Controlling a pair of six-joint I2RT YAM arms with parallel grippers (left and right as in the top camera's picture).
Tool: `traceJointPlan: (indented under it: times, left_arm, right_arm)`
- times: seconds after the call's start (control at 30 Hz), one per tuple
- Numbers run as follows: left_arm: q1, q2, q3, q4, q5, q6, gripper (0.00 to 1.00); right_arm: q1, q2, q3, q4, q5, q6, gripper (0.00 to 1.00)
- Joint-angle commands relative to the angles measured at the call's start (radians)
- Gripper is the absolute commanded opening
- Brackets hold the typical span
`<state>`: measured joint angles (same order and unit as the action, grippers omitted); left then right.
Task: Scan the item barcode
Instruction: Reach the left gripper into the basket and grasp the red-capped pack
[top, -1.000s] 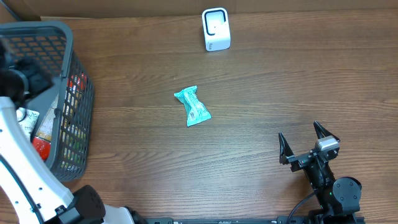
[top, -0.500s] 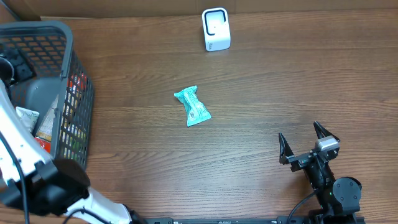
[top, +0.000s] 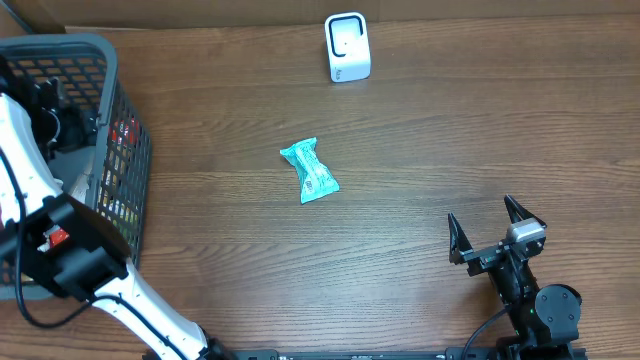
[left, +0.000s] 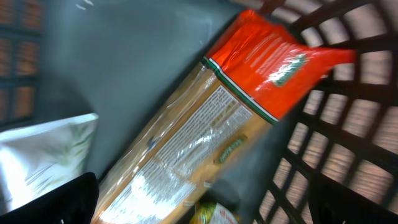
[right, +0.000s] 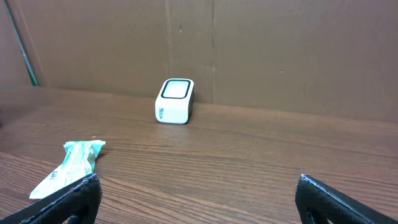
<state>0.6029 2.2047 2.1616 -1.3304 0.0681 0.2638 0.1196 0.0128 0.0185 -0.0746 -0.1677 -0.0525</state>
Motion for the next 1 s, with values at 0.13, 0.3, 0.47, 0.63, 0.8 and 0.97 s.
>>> traceJointPlan:
  times: [0.13,0.3,0.47,0.63,0.8,0.97]
  left_arm:
    - [0.003,0.145,-0.001,0.008,0.011,0.055,0.97]
    - [0.003,0.232,-0.002,0.011,0.023,0.07,0.91]
    - [0.003,0.278,-0.002,0.023,0.022,0.069,0.8]
    - [0.004,0.28,0.003,0.046,0.021,0.076,0.83]
    - [0.005,0.259,0.028,0.029,0.156,0.156,0.85]
    - [0.01,0.19,0.08,-0.009,0.231,0.163,0.85]
  right_arm:
    - [0.005,-0.01,-0.011,0.005,0.01,-0.001,1.0]
    - [0.005,-0.01,-0.011,0.005,0.01,-0.001,1.0]
    - [0.005,-0.01,-0.011,0.005,0.01,-0.001,1.0]
    - [0.005,-0.01,-0.011,0.005,0.01,-0.001,1.0]
    - [0.005,-0.01,-0.011,0.005,0.01,-0.001,1.0]
    - [0.005,-0.01,-0.011,0.005,0.01,-0.001,1.0]
